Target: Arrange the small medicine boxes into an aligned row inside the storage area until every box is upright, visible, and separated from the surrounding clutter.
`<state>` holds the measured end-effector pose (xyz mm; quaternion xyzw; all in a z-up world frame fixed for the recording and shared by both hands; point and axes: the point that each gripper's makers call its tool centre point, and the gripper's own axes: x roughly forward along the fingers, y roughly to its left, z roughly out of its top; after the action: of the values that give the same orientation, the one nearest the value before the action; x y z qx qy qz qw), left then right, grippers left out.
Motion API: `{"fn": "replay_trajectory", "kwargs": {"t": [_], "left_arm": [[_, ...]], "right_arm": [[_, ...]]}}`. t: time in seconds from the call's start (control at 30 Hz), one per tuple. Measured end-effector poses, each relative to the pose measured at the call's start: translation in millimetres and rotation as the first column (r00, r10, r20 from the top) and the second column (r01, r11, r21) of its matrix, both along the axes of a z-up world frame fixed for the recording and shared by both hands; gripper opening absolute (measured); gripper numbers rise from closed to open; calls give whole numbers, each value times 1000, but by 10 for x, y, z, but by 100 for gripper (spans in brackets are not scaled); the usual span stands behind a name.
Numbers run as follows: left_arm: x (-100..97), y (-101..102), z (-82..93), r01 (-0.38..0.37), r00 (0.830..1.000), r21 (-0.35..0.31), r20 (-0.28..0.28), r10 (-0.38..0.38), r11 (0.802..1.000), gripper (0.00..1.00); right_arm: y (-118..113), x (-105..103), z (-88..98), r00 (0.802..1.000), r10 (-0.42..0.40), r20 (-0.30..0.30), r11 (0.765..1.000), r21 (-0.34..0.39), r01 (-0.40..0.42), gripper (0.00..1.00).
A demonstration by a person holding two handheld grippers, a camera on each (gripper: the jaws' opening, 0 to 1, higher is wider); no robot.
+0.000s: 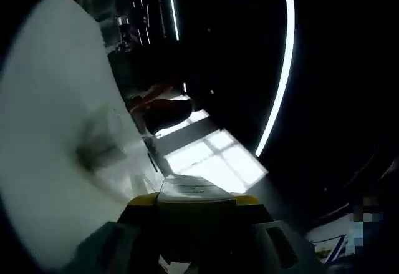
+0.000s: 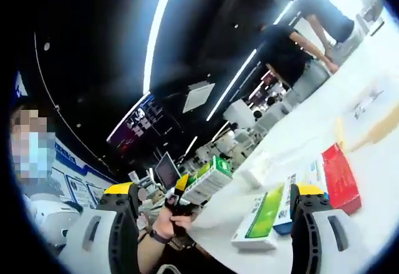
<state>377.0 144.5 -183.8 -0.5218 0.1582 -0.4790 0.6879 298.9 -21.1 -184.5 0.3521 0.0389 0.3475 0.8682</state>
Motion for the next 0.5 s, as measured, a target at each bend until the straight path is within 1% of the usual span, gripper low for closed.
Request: {"fn": "replay_trajectory", "kwargs": {"t": [0.1, 0.13, 0.23, 0.27, 0.3, 0.33, 0.37, 0.43, 0.47, 0.5], "left_arm": [[-25, -16, 6, 3, 1000, -23, -14, -3, 1000, 40], [-34, -23, 12, 5, 1000, -31, -16, -6, 1000, 40], [-71, -64, 38, 19, 999, -66, -30, -21, 998, 40], [-80, -83, 41, 20, 999, -66, -33, -22, 998, 40], [-93, -102, 39, 19, 999, -57, -33, -21, 998, 40], [-102, -116, 37, 16, 999, -50, -30, -17, 999, 40], [-111, -128, 31, 15, 999, -49, -31, -17, 999, 40], [-138, -150, 33, 30, 999, -65, -37, -32, 997, 40], [-143, -154, 32, 35, 998, -74, -45, -39, 997, 40], [-145, -156, 35, 36, 998, -78, -46, -40, 996, 40]], "right_arm": [[171, 170, -68, 998, 14, -53, 999, 51, -11, 100], [210, 208, -71, 998, 14, -57, 998, 67, -11, 99], [415, 357, -80, 998, 35, -58, 992, 121, -27, 90], [483, 406, -95, 996, 44, -82, 989, 147, -32, 89], [552, 455, -64, 995, 49, -84, 983, 183, -32, 89], [606, 497, -54, 993, 57, -101, 975, 219, -34, 90], [666, 528, -25, 993, 64, -100, 969, 243, -38, 90], [777, 610, -24, 991, 69, -116, 963, 267, -36, 86], [877, 638, -45, 985, 100, -137, 961, 270, -60, 83], [930, 660, -39, 982, 115, -148, 958, 278, -70, 81]]}}
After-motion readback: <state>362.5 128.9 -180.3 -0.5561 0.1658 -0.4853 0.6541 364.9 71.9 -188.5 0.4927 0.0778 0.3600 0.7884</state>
